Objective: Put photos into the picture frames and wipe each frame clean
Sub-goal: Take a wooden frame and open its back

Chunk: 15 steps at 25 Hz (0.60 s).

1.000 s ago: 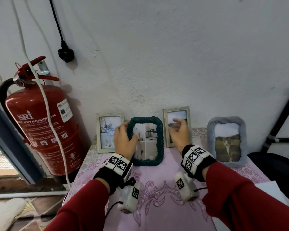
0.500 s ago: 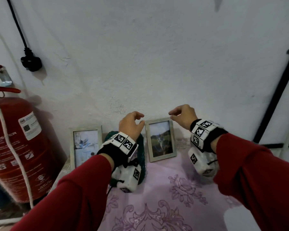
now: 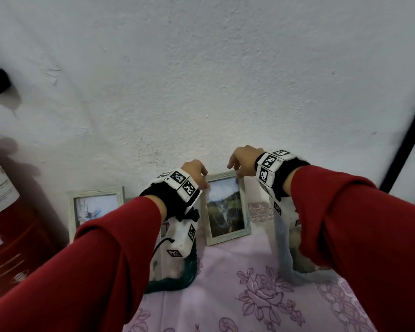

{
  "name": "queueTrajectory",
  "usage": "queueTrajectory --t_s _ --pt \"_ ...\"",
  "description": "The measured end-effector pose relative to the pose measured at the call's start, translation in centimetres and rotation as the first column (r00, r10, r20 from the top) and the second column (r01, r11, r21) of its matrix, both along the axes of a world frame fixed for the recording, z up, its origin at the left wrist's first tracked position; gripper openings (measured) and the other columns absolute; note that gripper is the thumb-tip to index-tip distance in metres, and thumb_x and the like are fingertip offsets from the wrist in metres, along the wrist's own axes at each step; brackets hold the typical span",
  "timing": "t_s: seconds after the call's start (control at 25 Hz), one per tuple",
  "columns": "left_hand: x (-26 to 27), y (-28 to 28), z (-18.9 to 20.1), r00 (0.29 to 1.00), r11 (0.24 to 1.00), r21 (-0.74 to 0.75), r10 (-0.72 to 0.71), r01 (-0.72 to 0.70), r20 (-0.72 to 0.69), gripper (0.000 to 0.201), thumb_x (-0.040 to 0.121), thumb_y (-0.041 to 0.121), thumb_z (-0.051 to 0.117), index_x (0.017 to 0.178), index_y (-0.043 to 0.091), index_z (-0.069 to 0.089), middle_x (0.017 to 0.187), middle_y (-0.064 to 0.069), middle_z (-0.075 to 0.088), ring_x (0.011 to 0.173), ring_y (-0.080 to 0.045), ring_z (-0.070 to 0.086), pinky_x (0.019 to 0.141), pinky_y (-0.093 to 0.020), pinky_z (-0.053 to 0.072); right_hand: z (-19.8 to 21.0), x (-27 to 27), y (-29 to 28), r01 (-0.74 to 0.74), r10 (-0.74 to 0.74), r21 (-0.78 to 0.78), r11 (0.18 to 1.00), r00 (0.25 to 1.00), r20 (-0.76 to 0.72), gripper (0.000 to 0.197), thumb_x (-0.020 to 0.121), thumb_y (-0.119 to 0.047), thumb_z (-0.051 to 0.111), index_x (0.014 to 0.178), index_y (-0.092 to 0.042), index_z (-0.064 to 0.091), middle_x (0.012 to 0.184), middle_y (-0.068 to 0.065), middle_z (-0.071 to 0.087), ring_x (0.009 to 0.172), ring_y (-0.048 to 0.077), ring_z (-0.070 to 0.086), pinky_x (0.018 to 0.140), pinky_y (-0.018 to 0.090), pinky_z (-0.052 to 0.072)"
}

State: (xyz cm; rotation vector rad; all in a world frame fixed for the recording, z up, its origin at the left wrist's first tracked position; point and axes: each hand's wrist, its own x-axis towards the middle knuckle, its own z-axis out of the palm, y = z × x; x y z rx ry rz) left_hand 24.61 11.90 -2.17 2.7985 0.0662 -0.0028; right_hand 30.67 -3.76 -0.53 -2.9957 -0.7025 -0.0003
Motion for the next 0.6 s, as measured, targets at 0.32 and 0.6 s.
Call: queueTrajectory --t_s 0.32,0.6 --pt "-1.1 0.2 0.0 0.999 0.985 -0.172 -0.001 0.009 0.047 0.037 0.076 0.008 0.075 0.111 0.005 0.066 0.101 -0.014 0.063 0.091 -0.021 0.058 0.076 -0.024 0.043 0.2 -1.7 -0.5 0.020 -0.019 -0.064 0.998 1.000 0.020 0.025 0.073 -0.013 0.074 0.096 -0.021 0.071 0.095 -0.002 0.073 0.104 0.021 0.059 0.096 0.043 0.029" --pt "-4.7 -0.9 4.5 0.949 0.974 -0.213 -0.007 0.078 0.316 0.029 0.078 0.007 0.071 0.107 0.007 0.068 0.104 -0.014 0.068 0.099 -0.026 0.061 0.083 -0.029 0.044 6.3 -6.2 -3.0 -0.036 0.028 0.094 0.995 0.997 0.078 0.028 0.084 -0.012 0.065 0.112 -0.015 0.062 0.121 0.008 0.061 0.114 0.025 0.053 0.098 0.038 0.041"
